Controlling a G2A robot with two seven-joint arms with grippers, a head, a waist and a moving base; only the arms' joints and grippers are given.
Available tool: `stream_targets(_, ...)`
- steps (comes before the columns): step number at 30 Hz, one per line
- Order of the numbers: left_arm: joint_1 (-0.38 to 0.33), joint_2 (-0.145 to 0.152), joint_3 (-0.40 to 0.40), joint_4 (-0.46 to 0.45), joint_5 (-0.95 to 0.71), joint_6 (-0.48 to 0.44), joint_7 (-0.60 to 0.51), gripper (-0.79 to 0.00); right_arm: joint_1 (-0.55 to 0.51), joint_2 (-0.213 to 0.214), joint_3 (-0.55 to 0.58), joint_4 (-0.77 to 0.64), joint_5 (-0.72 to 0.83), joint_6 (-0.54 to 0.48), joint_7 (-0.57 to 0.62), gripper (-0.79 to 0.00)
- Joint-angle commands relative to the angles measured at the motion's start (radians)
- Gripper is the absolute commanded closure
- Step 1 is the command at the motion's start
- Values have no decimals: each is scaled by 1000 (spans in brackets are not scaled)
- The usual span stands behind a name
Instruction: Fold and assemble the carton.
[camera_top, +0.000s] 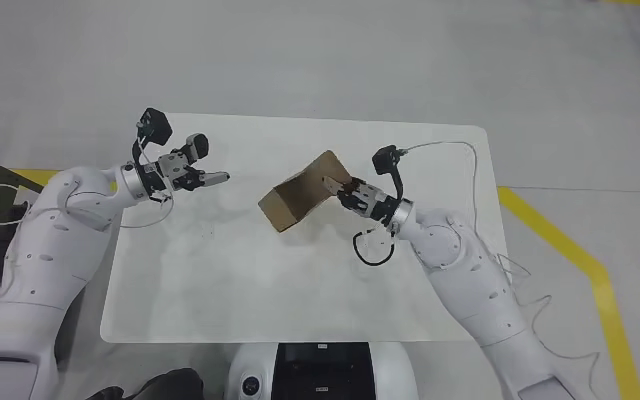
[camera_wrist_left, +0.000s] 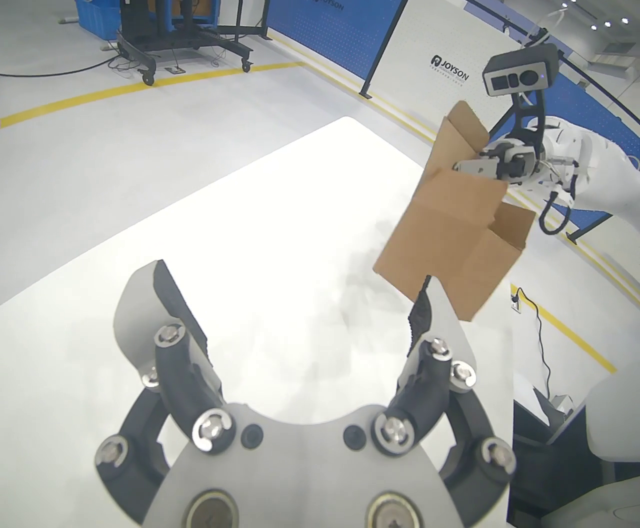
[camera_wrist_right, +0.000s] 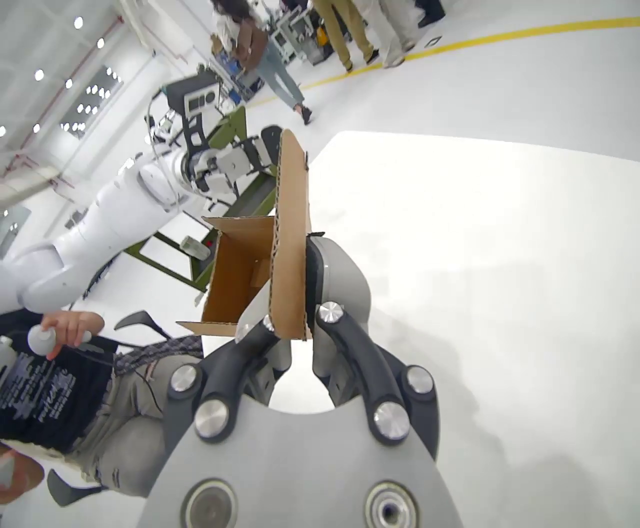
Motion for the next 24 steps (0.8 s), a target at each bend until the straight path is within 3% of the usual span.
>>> stream_targets(1, -2, -3, 6, -10, 14, -7, 10, -785, -18, 2, 24, -8, 28, 12, -35, 0)
stream_targets(6, -6, -15, 29, -66, 85, -19, 80, -785, -48, 1, 55, -22, 109, 22, -102, 0)
stream_targets(12, -12, -28, 49, -112, 269, -19, 243, -785, -57, -4, 48, -24, 168, 7, -123, 0)
stream_targets(24, -12, -28, 49, -112, 269, -19, 243, -785, -57, -4, 48, -24, 168, 7, -123, 0)
